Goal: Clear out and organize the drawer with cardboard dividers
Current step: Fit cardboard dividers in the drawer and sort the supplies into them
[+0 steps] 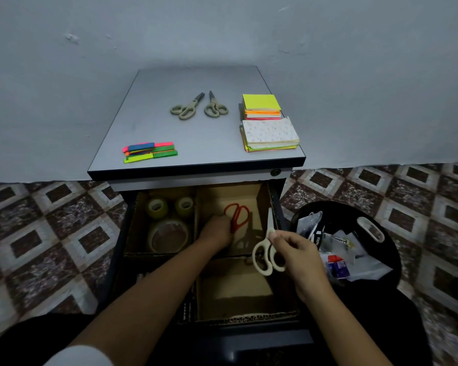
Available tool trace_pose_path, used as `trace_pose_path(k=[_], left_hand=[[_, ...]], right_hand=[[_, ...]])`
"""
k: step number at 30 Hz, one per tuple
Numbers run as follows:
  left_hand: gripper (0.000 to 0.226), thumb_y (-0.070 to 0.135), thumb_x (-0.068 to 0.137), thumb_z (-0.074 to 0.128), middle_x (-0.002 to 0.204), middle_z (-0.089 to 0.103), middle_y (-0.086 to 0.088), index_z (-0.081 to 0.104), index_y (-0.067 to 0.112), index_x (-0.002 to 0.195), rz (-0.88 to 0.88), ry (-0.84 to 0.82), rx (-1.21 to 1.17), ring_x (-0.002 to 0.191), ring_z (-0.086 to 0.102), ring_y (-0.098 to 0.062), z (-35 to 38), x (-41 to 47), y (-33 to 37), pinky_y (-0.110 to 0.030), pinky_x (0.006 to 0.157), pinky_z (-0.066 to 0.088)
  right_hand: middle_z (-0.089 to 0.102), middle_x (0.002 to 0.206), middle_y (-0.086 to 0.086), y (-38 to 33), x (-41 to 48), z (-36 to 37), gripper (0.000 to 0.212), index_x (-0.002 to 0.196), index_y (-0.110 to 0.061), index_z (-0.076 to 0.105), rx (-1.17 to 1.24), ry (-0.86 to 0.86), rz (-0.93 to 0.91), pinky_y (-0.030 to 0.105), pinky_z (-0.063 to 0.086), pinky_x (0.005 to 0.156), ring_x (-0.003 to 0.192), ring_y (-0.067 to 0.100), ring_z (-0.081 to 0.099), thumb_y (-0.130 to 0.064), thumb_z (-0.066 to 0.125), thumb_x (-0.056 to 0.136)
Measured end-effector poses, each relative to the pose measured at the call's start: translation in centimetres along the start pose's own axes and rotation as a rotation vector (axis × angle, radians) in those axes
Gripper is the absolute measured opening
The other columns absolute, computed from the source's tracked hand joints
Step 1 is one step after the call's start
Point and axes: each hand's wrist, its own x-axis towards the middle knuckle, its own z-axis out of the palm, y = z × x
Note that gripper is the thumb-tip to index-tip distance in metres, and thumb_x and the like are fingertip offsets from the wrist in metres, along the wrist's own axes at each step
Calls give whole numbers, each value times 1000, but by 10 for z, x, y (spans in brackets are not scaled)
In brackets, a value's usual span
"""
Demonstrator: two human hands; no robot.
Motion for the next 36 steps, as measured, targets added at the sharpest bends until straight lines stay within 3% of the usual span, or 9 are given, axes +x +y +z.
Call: trace_pose_path(k=[6,19,22,24,26,28,30,33,36], left_hand=[[21,9,92,49,113,57,-11,59,11,110,68,50,63,100,57,-24,2,11,3,-32,86,49],[22,9,92,48,115,58,-11,63,11,108,97,80,33,98,59,-23,0,12,2,-33,87,50],[20,15,91,55,117,55,-11,59,13,110,108,70,26,96,58,-23,-9,6,8,-32,84,50],[34,20,90,58,123,56,-12,56,12,123,143,103,-32,104,58,-23,-24,-2,12,-31,90,48],[43,22,90,59,127,56,-10,52,12,131,186,176,-68,111,56,-22,-45,-19,12,-28,92,45],[39,22,90,58,123,57,-7,56,12,128,252,279,-83,110,56,-20,-66,-41,2,-24,90,42],[33,20,91,58,117,58,-5,61,10,122,309,388,-118,107,56,-18,-80,-66,-17,-21,88,41],[27,12,90,59,111,60,-8,65,6,116,296,549,-110,104,56,-20,-88,-95,-58,-21,86,37],[28,7,88,61,112,59,-19,64,-1,115,124,639,-74,107,55,-33,-86,-104,-98,-31,89,38]], right_hand=[[70,83,10,1,0,1,10,91,-8,70,20,12,9,25,50,68,73,17,63,-13,62,87],[70,78,7,0,-1,0,10,91,-8,69,30,-3,27,25,50,67,71,16,63,-13,62,87],[70,83,10,-5,1,0,11,92,-7,70,46,-31,67,34,51,75,77,21,64,-13,63,87],[71,85,11,-12,6,3,8,89,-11,71,42,-68,93,40,52,79,80,24,65,-13,64,86],[71,83,11,-19,13,9,6,84,-14,70,35,-101,99,38,54,75,77,25,66,-13,65,85],[70,77,9,-26,22,18,4,84,-13,68,12,-132,103,27,55,55,69,23,65,-14,65,86],[66,70,6,-26,34,29,5,87,-12,66,-40,-142,130,18,43,39,58,17,60,-17,65,86],[63,69,3,-20,54,50,8,84,-14,61,-105,-151,200,17,40,38,53,12,57,-19,64,87],[62,75,7,-12,72,68,10,86,-11,59,-160,-118,277,23,44,41,60,16,58,-19,65,87]])
